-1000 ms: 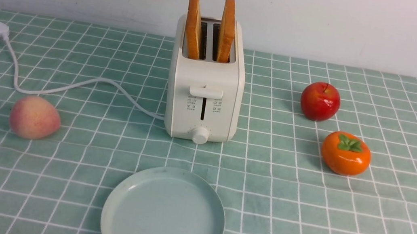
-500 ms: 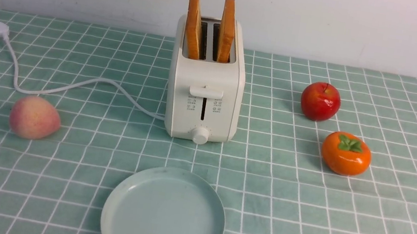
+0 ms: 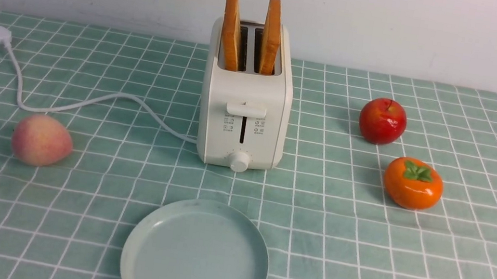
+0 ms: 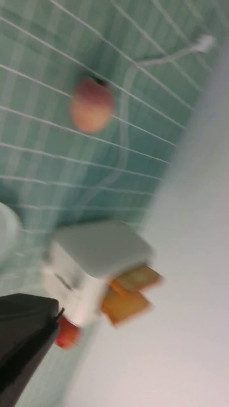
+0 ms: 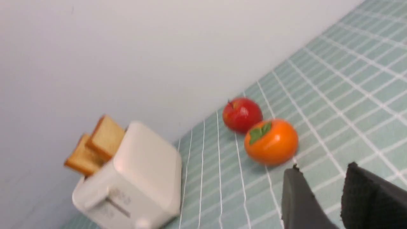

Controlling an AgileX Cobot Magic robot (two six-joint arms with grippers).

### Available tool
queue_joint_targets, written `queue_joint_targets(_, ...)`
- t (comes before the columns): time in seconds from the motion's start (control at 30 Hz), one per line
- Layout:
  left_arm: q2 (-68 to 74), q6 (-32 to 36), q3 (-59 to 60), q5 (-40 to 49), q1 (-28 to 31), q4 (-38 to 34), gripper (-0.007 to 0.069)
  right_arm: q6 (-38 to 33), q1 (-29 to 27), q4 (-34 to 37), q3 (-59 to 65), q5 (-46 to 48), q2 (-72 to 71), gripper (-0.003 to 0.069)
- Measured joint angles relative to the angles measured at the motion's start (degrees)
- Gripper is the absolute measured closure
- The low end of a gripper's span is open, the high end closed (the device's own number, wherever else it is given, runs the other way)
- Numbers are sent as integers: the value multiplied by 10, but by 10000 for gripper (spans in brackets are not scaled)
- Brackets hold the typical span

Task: Take toasted bread from bread machine on blue coffee table place on plate.
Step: 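Reach for a toast slice standing in the toaster with the left gripper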

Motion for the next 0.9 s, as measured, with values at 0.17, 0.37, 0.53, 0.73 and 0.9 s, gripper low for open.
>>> queue_joint_targets(0.17,209,91,-128,196,-1,-49,638,-46,15,-11,-142,241,69,620)
queue_joint_targets(0.37,378,165,-239,205,-65,-84,638,-106,17,-24,-256,448,221,676)
queue_joint_targets(0.53,490,171,-357,195,-134,-44,638,-176,17,-32,-276,494,303,676)
queue_joint_targets(0.73,657,173,-578,177,-148,-35,638,-212,17,-33,-276,495,296,674)
queue_joint_targets(0.9,762,174,-709,147,-148,-36,512,-213,17,-33,-276,495,288,670)
